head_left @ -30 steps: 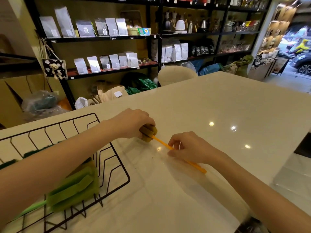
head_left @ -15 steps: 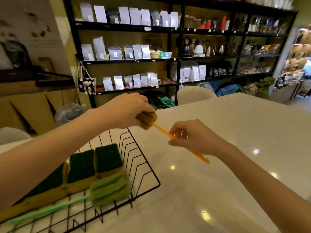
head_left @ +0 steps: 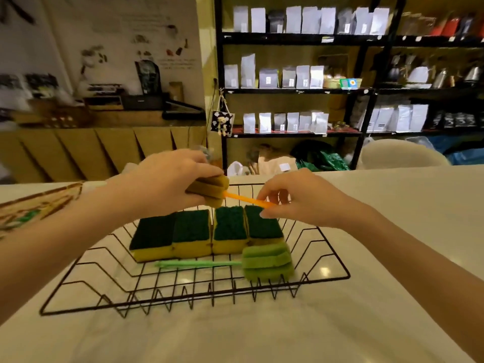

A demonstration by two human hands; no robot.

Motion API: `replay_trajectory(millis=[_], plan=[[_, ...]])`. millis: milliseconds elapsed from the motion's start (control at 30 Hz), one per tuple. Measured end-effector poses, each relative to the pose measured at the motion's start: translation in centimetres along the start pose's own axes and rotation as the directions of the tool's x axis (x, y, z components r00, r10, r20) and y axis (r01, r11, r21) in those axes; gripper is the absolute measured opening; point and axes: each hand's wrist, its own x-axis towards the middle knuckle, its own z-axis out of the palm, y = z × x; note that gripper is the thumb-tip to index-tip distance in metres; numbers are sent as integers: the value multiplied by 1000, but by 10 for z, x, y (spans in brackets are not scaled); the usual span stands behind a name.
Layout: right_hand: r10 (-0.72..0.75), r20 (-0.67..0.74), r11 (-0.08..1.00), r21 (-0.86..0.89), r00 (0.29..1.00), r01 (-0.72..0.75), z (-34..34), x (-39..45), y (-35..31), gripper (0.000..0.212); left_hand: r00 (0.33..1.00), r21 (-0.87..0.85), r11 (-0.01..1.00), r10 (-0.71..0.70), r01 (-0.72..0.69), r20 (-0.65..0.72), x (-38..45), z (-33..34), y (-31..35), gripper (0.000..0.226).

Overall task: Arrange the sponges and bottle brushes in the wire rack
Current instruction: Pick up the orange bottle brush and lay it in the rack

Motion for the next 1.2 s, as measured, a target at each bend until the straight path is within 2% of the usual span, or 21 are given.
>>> replay_trajectory(millis=[167,567,833,1067,1200], plan=[[-92,130,995,52,987,86,18,16,-22,20,993,11,997,-83,83,85,-40,14,-11,55],[-164,437,985,127,884,119,57,27,-42,23,940,-109,986,-85,128,330,-69,46,-24,57],[-147,545,989,97,825,113,76,32,-52,27,892,-109,984,-76,139,446,-72,60,-28,55],[-125,624,991,35,771,133,87,36,-56,27,855,-107,985,-59,132,514,-67,69,-28,58],[-138,643,990,56,753,133,91,40,-58,24,845,-106,986,-54,130,532,-65,74,-28,56]])
